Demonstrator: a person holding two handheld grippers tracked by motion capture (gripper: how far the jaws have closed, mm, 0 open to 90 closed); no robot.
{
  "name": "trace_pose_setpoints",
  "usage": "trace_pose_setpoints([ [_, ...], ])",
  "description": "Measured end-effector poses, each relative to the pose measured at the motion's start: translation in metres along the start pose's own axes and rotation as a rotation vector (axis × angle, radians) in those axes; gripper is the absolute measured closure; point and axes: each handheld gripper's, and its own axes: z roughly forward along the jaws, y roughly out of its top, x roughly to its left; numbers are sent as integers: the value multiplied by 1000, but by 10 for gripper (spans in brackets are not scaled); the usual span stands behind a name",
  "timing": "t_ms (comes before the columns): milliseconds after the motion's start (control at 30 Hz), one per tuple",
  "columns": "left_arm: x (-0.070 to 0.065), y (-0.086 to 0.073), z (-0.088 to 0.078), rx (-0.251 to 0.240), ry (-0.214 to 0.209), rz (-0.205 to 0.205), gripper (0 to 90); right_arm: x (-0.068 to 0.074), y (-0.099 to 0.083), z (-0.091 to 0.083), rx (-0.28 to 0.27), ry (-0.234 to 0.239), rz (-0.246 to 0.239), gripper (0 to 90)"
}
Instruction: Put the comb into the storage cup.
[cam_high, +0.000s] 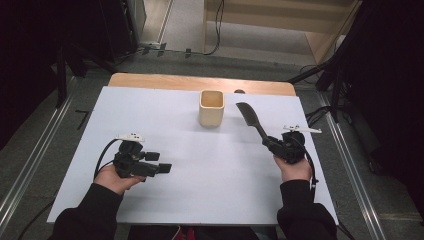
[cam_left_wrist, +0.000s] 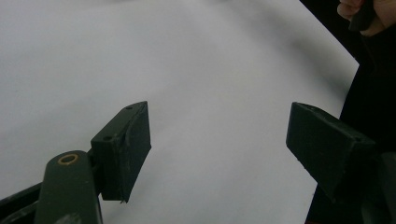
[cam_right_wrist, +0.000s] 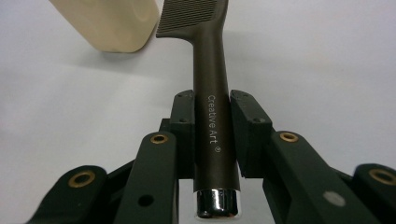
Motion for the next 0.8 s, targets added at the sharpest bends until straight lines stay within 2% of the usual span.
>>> trace_pose_setpoints([
  [67,-2,5,2,5,0,7,225,3,1,-3,-13,-1,-6,705],
  [167,-4,11,4,2,-7,9,225,5,1,-7,-31,6,12,705],
  [467,-9,25,8,6,-9,23,228,18,2,-16,-67,-52,-12,705],
  [667,-13,33,13,14,-14,28,229,26,-1,-17,-98,-45,4,705],
  [800,-17,40,16,1,-12,38,229,32,-6,-16,-128,-43,15,705],
])
